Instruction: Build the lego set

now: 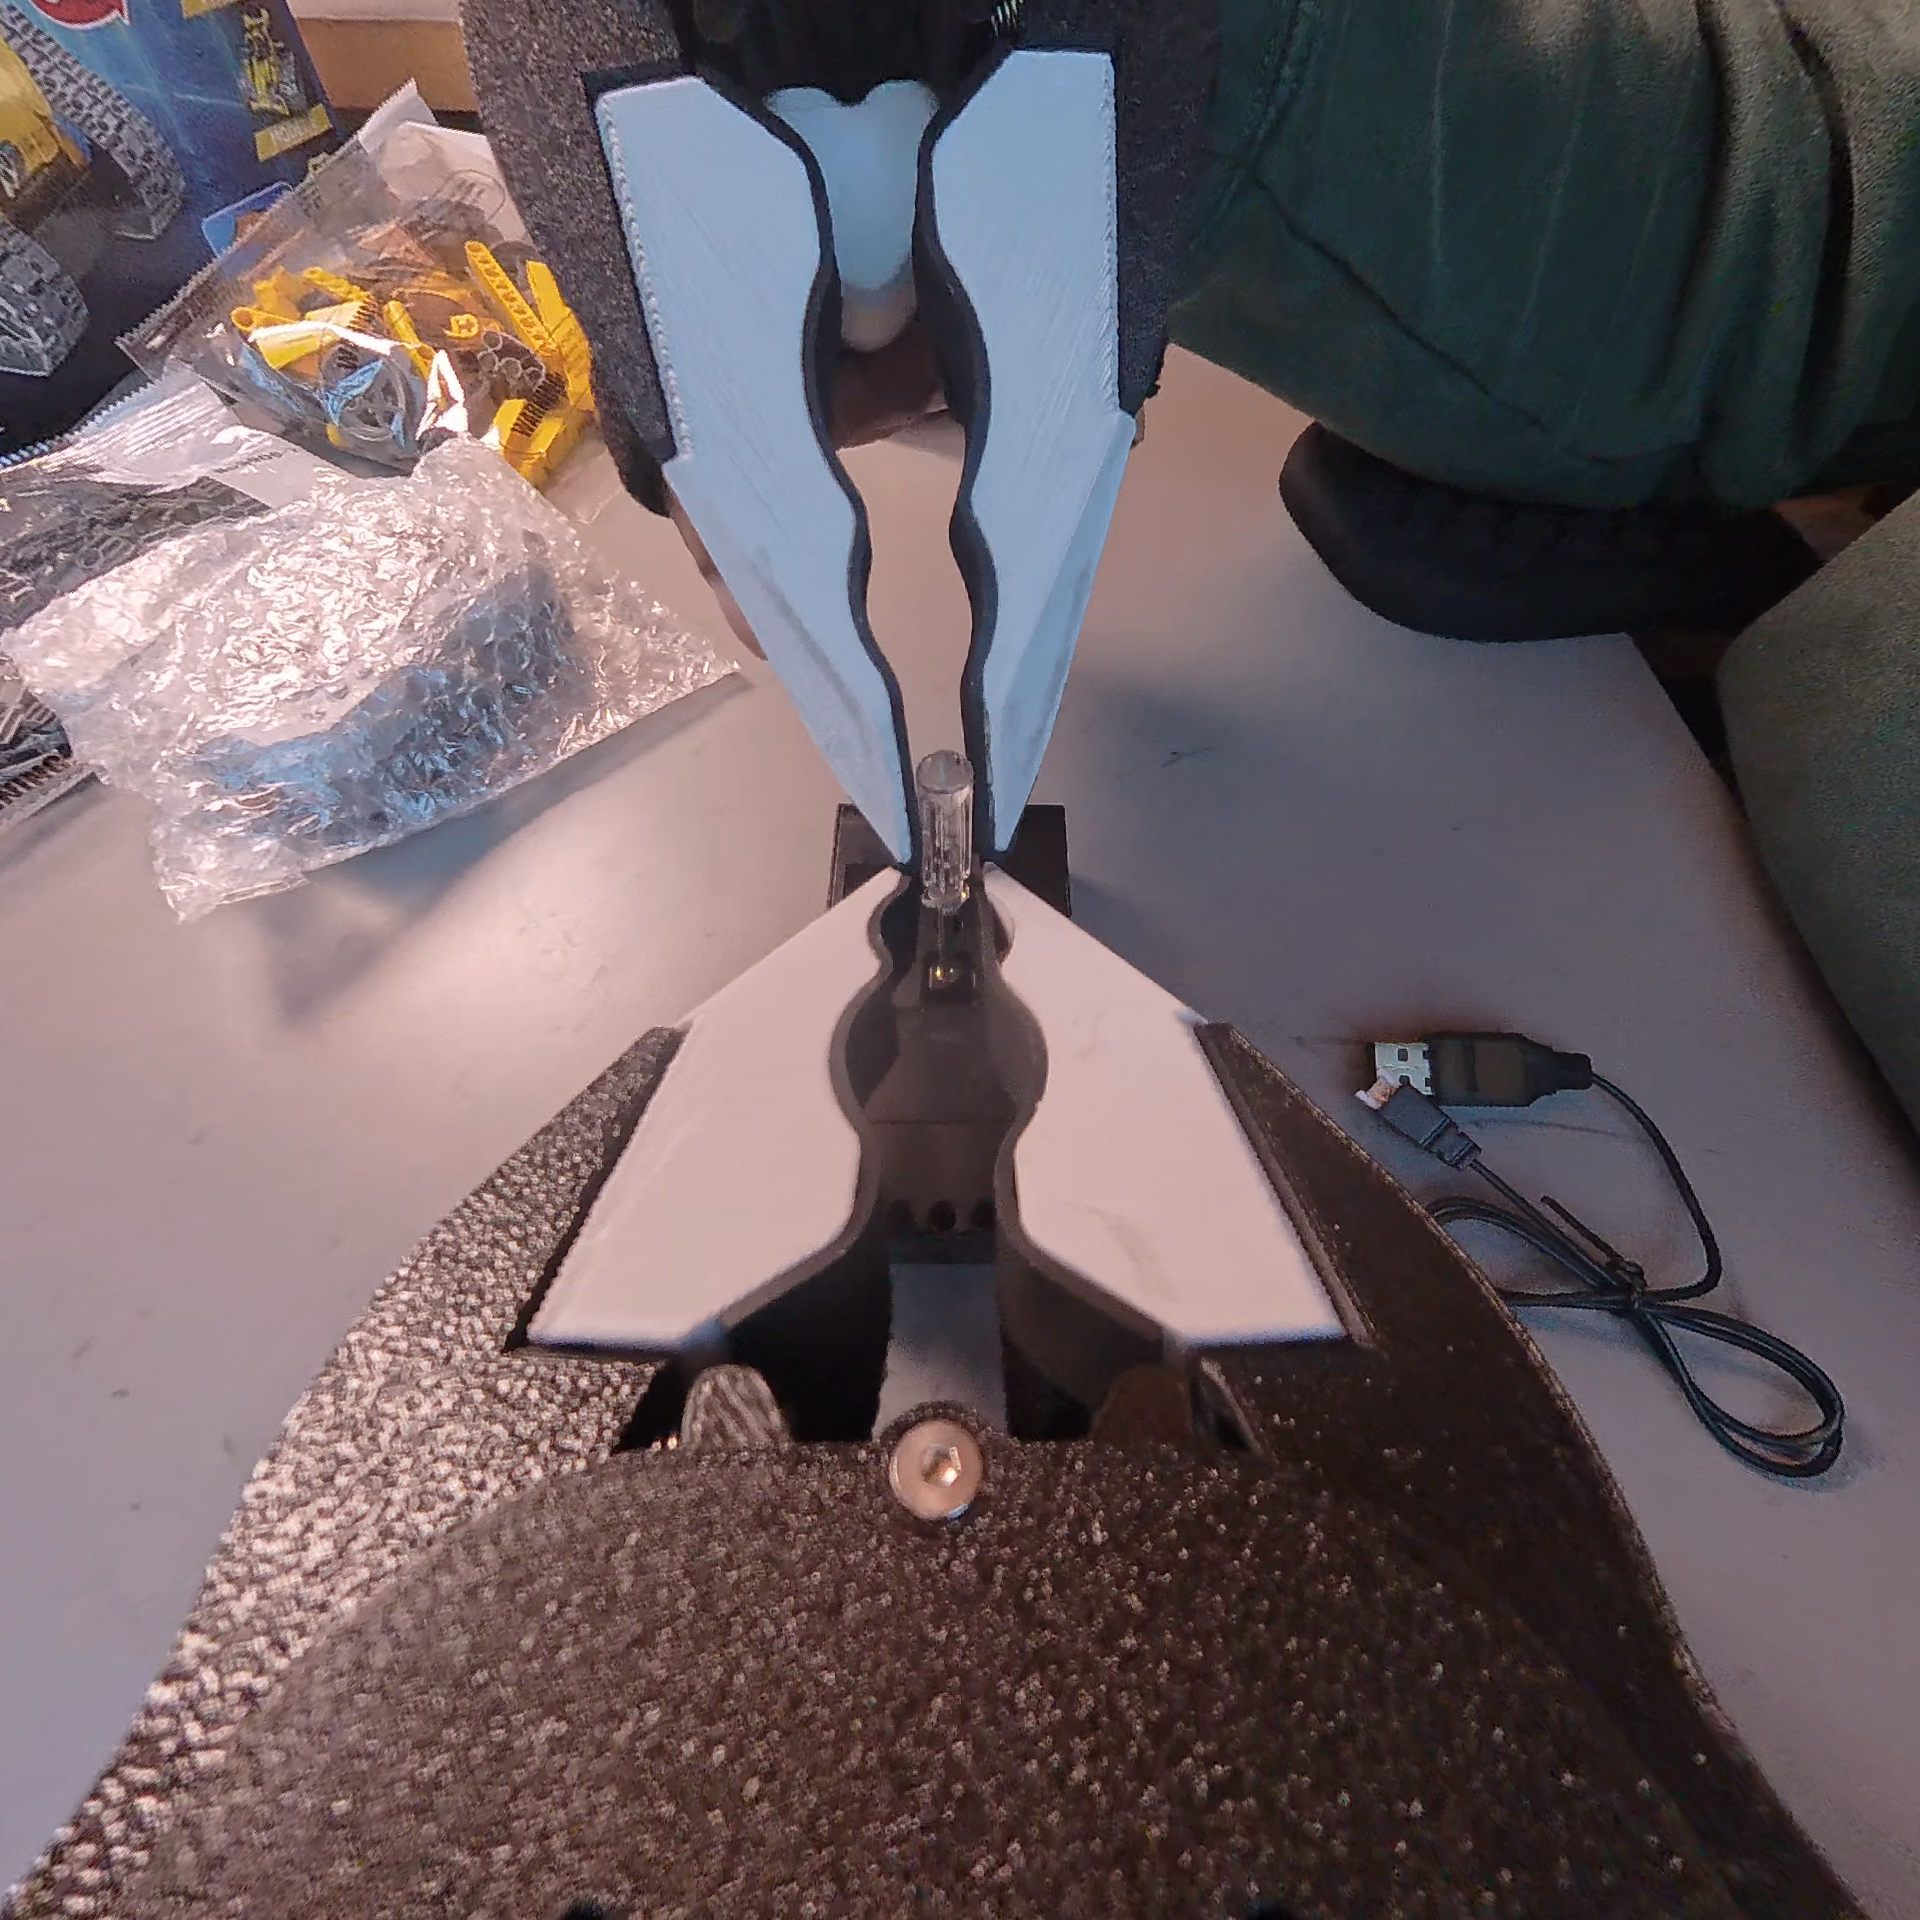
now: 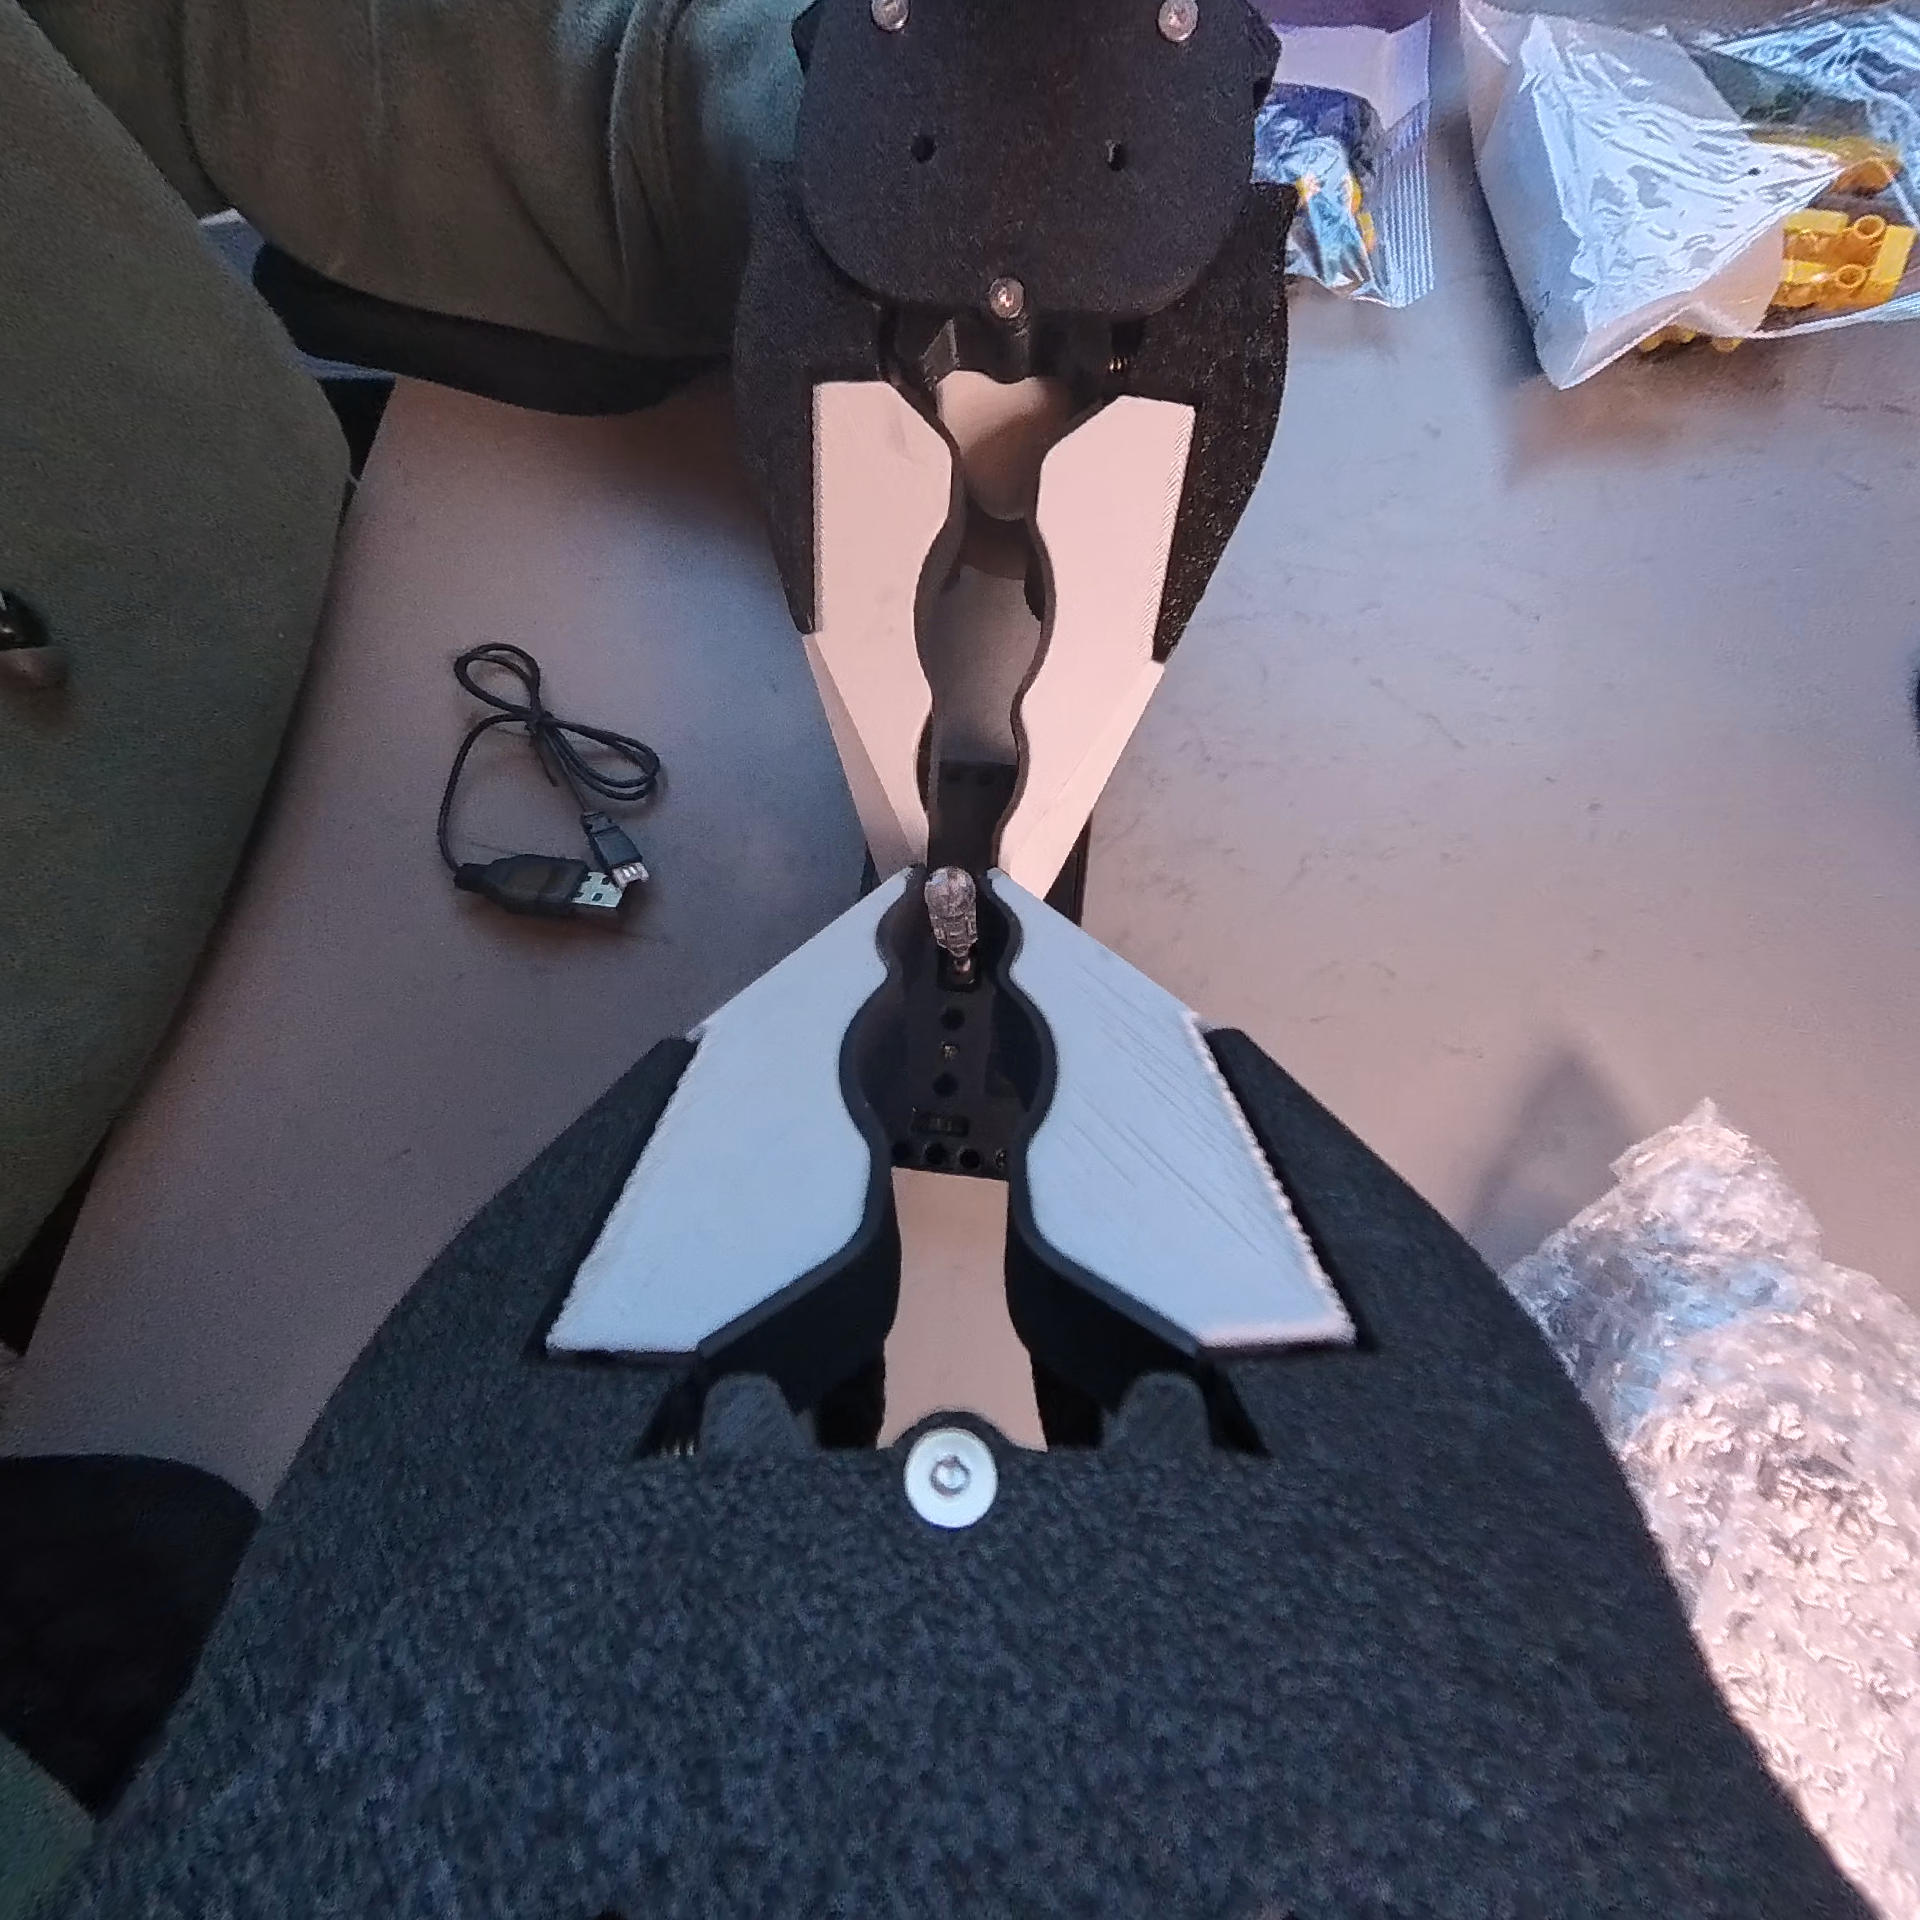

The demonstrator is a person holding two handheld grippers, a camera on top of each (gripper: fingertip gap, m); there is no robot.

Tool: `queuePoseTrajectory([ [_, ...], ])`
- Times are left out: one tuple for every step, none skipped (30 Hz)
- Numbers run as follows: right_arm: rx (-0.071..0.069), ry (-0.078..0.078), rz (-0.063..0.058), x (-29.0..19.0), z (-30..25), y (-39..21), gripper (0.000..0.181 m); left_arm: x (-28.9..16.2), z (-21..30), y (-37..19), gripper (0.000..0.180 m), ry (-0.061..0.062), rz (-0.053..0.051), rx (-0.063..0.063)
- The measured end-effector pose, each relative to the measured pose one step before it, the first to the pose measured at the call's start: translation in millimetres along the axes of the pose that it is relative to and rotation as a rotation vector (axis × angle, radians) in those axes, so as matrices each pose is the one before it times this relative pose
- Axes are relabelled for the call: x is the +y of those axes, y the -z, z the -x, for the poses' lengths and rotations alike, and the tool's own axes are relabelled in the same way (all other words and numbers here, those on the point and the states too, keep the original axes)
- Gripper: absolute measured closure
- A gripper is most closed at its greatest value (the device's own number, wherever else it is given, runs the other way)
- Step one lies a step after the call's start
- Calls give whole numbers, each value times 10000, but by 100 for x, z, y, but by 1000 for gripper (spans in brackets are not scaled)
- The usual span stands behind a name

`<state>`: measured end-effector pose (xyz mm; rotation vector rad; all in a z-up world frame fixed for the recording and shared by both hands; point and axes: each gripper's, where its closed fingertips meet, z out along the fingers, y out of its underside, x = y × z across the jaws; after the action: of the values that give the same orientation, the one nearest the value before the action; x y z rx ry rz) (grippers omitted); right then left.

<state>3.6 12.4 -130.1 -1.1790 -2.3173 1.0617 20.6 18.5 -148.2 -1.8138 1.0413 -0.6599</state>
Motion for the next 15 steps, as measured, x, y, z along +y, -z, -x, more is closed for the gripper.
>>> queuePoseTrajectory([
  [-27,17,-6,-11,-2,-6,174,26,-20,-19,171,-86,33,-70],
  [9,23,31,1,-22,4,173,12,19,0,172,-74,24,-103],
  [30,27,89,-11,-6,30,174,2,23,-2,172,-67,-4,-114],
  [63,45,158,22,-111,15,174,-12,64,-34,172,-53,-32,-135],
  [146,27,193,58,-139,118,172,-22,66,-39,172,-34,-28,-128],
  [178,-26,34,-216,-150,170,167,-21,56,-46,172,-35,-3,-103],
  [63,-70,-67,-286,85,242,163,-18,57,-60,172,-53,8,-107],
  [149,-130,-64,-137,5,293,162,-12,33,-42,172,-71,9,-98],
  [277,-117,-41,-11,-34,265,160,-4,6,2,172,-68,17,-64],
  [574,-196,-210,-93,-420,155,160,16,7,25,172,-46,22,-49],
  [575,-435,-298,-80,-240,-9,161,33,32,42,172,-34,17,-52],
  [549,-535,-297,120,9,-136,159,37,83,56,172,-31,13,-72],
  [912,-574,-511,17,-376,-70,155,42,121,56,171,-18,6,-92],
  [794,-526,-547,90,-207,80,152,34,121,48,171,16,-5,-73],
  [548,-497,-637,-86,149,229,151,43,96,54,171,56,-5,-35],
])
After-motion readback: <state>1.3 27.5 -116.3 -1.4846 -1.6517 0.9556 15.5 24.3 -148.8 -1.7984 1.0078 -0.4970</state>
